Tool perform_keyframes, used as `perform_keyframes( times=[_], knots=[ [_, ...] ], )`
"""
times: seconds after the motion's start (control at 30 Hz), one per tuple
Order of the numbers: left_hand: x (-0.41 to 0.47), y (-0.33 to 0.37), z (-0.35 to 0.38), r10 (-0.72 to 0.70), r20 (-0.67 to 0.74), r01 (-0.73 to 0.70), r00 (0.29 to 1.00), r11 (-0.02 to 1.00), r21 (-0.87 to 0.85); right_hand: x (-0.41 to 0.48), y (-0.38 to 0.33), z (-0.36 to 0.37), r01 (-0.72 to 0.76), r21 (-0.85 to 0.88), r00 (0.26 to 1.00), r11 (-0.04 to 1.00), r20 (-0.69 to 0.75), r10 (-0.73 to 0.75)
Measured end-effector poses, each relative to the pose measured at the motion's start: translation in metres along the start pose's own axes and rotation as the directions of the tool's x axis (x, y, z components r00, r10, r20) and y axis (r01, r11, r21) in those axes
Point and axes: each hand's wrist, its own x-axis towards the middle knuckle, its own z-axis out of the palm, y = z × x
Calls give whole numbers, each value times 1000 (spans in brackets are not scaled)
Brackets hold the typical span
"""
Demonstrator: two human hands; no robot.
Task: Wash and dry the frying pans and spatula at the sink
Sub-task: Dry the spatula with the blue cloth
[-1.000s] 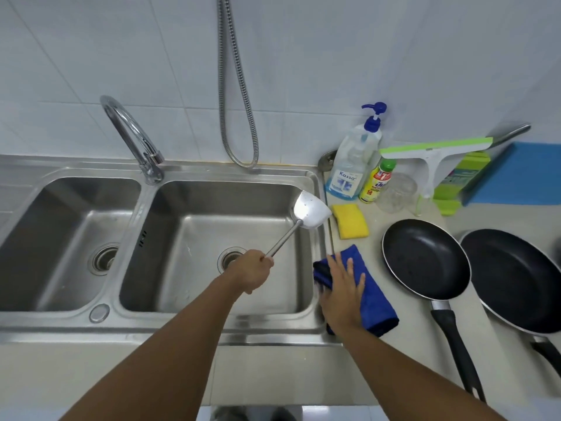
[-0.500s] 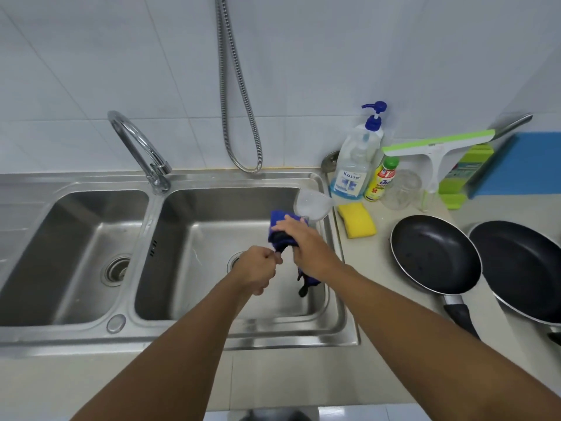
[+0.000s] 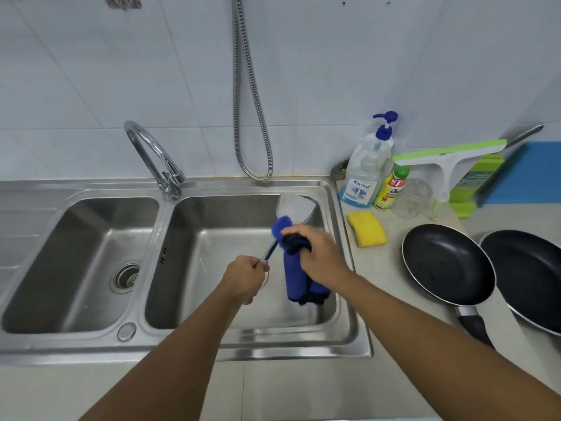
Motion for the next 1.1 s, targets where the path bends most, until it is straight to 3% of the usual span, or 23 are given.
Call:
perform_keyframes(
  times=[0.1, 0.2, 0.3, 0.37, 0.43, 0.5, 0.6, 0.7, 0.87, 0.93, 1.03, 1.1],
  knots=[
    [2, -2, -10, 96, -29, -91, 995, 984, 152, 29, -12, -24, 18, -75, 981, 997, -193, -32],
    [-2, 4, -13, 183, -12, -175, 983, 955, 241, 63, -14, -39, 51, -171, 963, 984, -252, -94],
    [-7, 17, -8, 278, -10, -264, 961, 921, 287, 80, -3, -38, 19, -370, 995, 929, -81, -53],
    [-9, 24, -4, 327, -10, -310, 945, 904, 293, 78, 13, -31, 64, -584, 998, 809, 43, -47],
    [-13, 27, -2, 358, -17, -336, 934, 891, 306, 74, 23, -29, 63, -674, 998, 736, 26, -62],
    [-15, 29, 0, 364, -19, -341, 931, 889, 306, 74, 25, -34, 39, -673, 997, 738, -21, -71],
    [-14, 30, 3, 348, -22, -326, 937, 898, 297, 70, 24, -35, 12, -559, 998, 829, -47, -46],
    [-10, 27, 6, 305, -22, -288, 952, 918, 273, 47, 28, -23, 103, -423, 992, 900, -16, -121],
    [-11, 24, 16, 280, -16, -266, 960, 928, 262, 40, 38, -29, 219, -553, 969, 804, 28, -245],
    [-14, 32, 22, 316, -14, -301, 949, 916, 263, 53, 29, -39, 143, -619, 980, 772, -21, -197],
    [-16, 41, 25, 369, -3, -348, 929, 880, 322, 65, 14, -42, -78, -700, 995, 710, -100, 11],
    [-16, 40, 19, 383, -14, -349, 924, 857, 379, 64, 14, -41, -69, -684, 997, 726, -69, 30]
  ],
)
